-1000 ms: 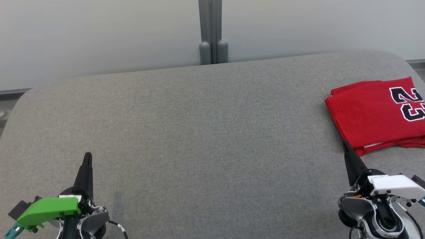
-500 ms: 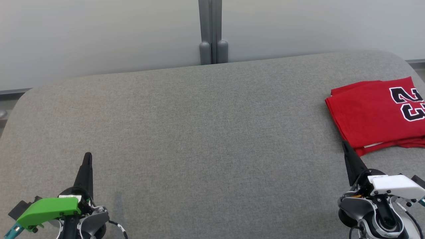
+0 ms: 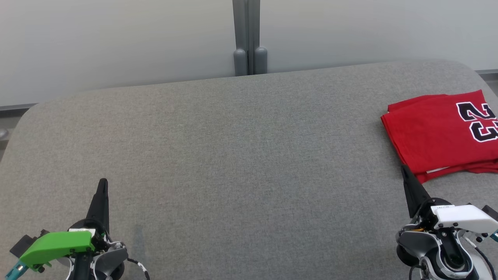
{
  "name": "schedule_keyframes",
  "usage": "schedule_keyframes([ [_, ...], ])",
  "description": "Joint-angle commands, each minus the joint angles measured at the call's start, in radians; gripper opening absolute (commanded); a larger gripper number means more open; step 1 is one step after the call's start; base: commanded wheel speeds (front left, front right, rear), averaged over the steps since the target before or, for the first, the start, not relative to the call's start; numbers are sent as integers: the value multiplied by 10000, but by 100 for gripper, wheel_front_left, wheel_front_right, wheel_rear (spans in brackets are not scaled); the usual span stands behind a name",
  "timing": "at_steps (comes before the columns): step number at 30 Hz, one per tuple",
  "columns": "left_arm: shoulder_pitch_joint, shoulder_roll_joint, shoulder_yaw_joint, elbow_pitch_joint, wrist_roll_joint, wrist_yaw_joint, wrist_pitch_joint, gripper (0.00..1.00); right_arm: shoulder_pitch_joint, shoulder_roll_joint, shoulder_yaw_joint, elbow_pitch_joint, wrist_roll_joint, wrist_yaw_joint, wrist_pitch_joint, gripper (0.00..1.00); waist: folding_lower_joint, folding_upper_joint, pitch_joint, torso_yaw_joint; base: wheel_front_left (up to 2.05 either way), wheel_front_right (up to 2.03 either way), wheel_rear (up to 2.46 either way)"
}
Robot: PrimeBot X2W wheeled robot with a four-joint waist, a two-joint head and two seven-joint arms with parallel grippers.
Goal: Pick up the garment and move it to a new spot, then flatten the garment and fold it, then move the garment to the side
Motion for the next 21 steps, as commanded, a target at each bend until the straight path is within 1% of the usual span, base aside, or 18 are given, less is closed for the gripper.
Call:
schedule_keyframes([
  [1, -112, 5, 25, -22, -33, -45, 33, 0, -63, -34, -13, -49, 66, 4, 29, 0, 0, 0, 0, 0, 0, 0, 0],
  [21, -111, 4, 24, -23, -32, -45, 32, 0, -63, -34, -12, -48, 67, 4, 29, 0, 0, 0, 0, 0, 0, 0, 0],
])
